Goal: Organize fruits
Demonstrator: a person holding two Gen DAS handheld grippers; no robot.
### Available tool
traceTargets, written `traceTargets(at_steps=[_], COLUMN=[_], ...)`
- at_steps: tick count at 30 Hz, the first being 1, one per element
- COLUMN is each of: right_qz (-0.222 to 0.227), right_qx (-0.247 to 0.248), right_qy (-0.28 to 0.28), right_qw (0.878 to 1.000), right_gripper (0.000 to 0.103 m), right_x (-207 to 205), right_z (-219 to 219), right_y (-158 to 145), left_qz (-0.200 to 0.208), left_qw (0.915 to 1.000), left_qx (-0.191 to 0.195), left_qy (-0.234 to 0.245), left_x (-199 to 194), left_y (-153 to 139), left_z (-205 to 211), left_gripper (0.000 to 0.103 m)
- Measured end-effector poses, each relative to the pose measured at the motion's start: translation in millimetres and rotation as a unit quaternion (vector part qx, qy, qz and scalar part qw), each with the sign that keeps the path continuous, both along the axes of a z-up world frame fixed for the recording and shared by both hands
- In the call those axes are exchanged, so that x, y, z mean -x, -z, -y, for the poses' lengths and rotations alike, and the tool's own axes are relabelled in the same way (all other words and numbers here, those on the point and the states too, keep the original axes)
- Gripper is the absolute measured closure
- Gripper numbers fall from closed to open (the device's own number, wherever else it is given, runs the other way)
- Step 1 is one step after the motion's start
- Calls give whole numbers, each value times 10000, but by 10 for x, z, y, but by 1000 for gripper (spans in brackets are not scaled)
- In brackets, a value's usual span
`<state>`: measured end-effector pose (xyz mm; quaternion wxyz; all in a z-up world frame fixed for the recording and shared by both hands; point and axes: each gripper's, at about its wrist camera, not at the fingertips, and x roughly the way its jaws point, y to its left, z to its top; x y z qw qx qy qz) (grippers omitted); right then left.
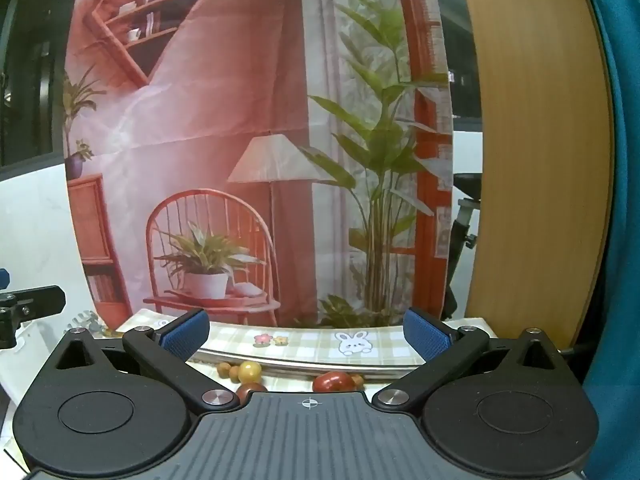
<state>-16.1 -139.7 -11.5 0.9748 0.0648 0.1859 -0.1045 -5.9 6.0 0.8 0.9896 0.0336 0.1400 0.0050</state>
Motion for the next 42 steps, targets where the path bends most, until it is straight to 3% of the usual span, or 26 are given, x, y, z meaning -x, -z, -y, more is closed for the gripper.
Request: traceTargets(at_steps=[5, 42], right_qz=[19, 54], right_qx=[66, 94], right_qy=[-21, -5], right_qw=[10000, 9999], right_gripper=[0, 0], right_x=[24, 36], right_z=[-46, -1], right_y=[-33, -35], left_qz=[-32, 43], left_qw=[9998, 9998], left_qx=[-176, -170], left_qy=[-61, -122], left_x=[-15, 27], left_y=[16, 9], left_z=[153, 148], left_gripper=[0, 0])
